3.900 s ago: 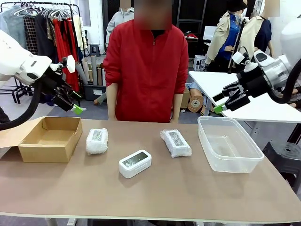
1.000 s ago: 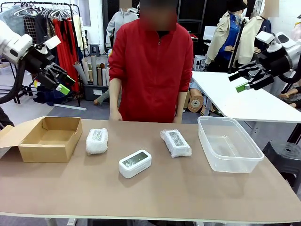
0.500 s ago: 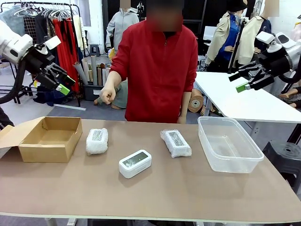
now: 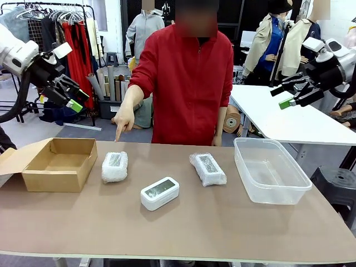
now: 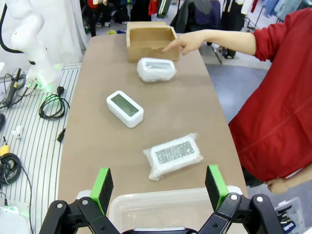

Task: Separate and place wrapped and unwrapped clocks.
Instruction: Pick up the Digital clock indicated by the person.

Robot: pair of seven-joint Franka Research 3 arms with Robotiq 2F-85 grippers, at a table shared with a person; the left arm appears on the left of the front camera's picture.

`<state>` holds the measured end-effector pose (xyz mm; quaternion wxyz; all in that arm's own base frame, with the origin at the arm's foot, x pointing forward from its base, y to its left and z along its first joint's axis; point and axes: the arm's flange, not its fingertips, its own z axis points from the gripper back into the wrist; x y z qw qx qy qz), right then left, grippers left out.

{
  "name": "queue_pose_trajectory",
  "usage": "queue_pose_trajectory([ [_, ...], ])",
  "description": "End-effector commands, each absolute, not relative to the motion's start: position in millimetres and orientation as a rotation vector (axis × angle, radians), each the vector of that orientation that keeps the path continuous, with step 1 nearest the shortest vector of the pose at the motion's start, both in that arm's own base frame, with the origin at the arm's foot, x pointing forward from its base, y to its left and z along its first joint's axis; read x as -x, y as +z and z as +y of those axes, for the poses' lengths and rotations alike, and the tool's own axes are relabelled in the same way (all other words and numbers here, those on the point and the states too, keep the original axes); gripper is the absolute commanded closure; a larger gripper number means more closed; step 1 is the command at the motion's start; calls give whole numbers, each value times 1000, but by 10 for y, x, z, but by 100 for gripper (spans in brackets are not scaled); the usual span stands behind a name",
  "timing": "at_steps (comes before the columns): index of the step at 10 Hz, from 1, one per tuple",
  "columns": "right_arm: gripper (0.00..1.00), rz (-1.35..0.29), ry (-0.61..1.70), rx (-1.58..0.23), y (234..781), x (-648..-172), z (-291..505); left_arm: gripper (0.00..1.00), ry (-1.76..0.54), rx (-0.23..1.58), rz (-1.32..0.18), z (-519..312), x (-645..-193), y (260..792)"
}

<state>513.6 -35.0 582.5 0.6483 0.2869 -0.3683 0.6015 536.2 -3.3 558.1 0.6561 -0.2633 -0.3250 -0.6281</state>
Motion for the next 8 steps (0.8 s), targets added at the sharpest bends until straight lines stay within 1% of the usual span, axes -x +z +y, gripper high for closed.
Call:
queue_pose_trajectory([
  [1,0,-840,1369,-653,5833,-5134,-343,0,-1422,608,-745,-28,-5348,5601],
  [8,0,-840,1369,-653,5833,-5134,-343,0,-1422,608,-745,-28,-5348,5601],
])
